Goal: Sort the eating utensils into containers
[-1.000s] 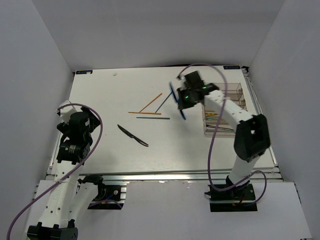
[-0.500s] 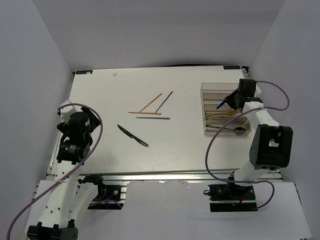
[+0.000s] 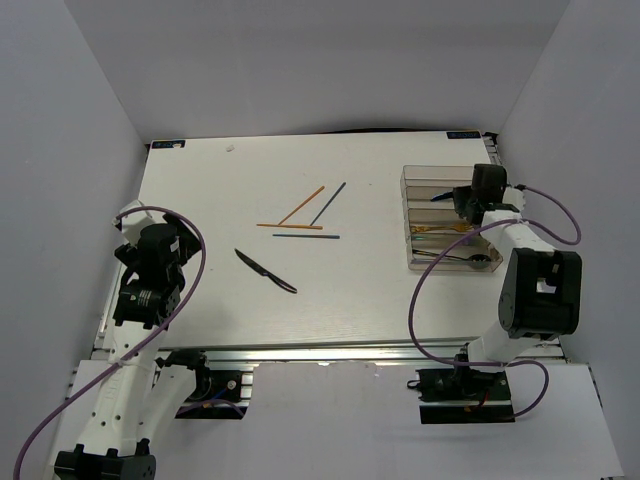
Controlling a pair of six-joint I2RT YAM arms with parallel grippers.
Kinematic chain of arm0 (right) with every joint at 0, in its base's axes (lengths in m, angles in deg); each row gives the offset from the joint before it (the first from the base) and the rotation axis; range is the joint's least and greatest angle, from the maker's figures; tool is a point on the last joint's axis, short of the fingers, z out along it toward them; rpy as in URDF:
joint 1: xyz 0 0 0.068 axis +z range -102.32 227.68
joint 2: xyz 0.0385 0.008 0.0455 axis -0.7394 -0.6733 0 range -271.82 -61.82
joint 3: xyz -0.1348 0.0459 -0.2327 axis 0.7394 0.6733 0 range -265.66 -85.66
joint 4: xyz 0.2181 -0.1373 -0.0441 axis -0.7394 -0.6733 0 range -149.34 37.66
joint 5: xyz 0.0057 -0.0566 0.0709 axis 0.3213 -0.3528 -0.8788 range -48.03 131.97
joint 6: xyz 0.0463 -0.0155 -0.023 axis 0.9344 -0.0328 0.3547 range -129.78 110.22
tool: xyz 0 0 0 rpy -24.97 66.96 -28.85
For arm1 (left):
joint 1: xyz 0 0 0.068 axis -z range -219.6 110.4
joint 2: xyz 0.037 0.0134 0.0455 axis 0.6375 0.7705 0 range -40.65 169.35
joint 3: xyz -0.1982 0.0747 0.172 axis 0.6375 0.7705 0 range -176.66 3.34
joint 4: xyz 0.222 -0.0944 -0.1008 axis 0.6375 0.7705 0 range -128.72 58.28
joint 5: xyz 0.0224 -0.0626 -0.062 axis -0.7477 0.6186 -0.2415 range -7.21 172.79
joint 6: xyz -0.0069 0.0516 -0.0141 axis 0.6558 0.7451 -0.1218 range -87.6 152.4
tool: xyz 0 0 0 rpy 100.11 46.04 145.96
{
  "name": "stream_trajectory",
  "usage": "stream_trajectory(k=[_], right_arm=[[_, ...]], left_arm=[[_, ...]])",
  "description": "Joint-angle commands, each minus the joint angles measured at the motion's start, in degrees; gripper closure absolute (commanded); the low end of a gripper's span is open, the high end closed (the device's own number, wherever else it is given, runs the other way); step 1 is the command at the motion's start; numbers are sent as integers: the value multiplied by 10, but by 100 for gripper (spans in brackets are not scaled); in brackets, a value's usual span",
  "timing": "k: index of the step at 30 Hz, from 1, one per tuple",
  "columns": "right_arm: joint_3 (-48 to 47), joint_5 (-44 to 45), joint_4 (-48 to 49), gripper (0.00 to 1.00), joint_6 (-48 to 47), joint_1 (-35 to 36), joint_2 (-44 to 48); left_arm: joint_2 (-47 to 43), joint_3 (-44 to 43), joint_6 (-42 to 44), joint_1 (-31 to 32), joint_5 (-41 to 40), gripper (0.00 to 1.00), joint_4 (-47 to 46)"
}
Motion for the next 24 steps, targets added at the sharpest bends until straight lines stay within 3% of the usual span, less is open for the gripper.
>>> stream_trajectory(k=[1,14,15,17,23,24], right_arm=[[21,20,78,100,78,2,-3],[-13,16,85,100,93,20,-63],[-13,16,88,88,94,20,-65],[-15,11,87,74,94,20,-66],[-26,6,77,38,86,20,-44],[-27,4,75,38,86,20,-41]], left_arm=[[-1,1,7,0,11,2,-11],[-5,3,8,0,14,2,-13],[-5,2,8,0,14,2,-14],[-4,3,9,0,14,2,-14],[-4,3,9,0,16,2,-15],[-4,3,9,0,16,2,-15]])
